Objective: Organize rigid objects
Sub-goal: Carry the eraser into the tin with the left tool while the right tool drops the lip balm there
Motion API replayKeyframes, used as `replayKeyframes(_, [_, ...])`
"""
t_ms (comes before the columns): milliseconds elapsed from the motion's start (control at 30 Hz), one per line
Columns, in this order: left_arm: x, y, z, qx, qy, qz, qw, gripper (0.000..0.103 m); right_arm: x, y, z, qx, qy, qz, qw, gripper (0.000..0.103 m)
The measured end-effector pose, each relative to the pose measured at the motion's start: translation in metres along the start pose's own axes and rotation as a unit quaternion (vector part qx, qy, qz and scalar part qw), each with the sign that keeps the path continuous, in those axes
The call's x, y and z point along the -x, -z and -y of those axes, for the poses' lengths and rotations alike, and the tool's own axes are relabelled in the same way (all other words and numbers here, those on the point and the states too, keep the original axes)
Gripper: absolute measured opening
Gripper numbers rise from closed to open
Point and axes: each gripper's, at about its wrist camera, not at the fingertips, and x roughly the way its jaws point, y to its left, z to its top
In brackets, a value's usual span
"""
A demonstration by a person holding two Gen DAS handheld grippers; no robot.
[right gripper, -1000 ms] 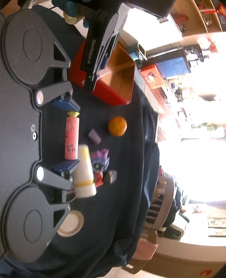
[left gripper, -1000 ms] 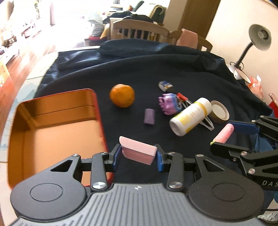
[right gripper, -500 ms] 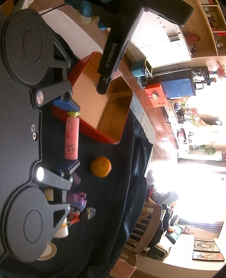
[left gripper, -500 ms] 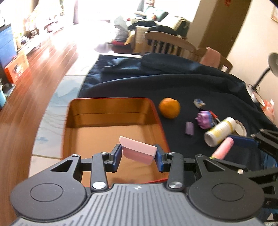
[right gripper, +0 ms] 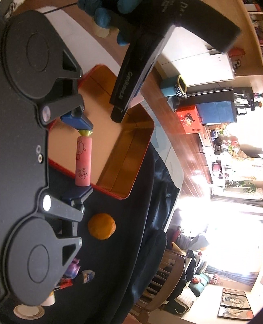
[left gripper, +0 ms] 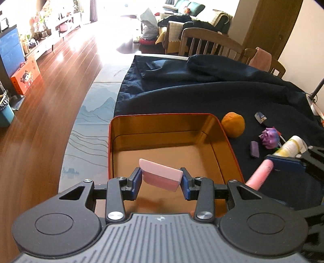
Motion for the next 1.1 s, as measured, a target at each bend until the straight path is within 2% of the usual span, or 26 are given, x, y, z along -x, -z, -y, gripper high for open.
replayKeyframes(167, [-0.02,-0.011,-0.002,-0.008,-0.002,-0.01,0.9999,0.039,-0.024,-0.006,-0.014,0.039,-0.005,-0.016,0.999,0.059])
replayKeyframes(600, [-0.065,-0.016,0.007,-0.054,-0.009,-0.054,0.997,0.04,-0.067,-0.007,-0.026,0.045,-0.025,-0.07,0.996,0.058])
replayKeyframes(833, [-0.075,-0.014,0.008,-0.06,-0.007,-0.06,0.9964,0.04,-0.077,-0.005,-0.026,0.04,-0.031,-0.081,0.995,0.058])
replayKeyframes(967, [-0.076,-0.012,0.01,-0.066,-0.009,-0.059,0.996,0.04,-0.079,-0.002,-0.027,0.043,-0.029,-0.085,0.995,0.066])
replayKeyframes(1100, [-0.075,-0.012,0.01,-0.064,-0.008,-0.059,0.9962,0.04,-0.078,-0.001,-0.027,0.042,-0.027,-0.081,0.995,0.067])
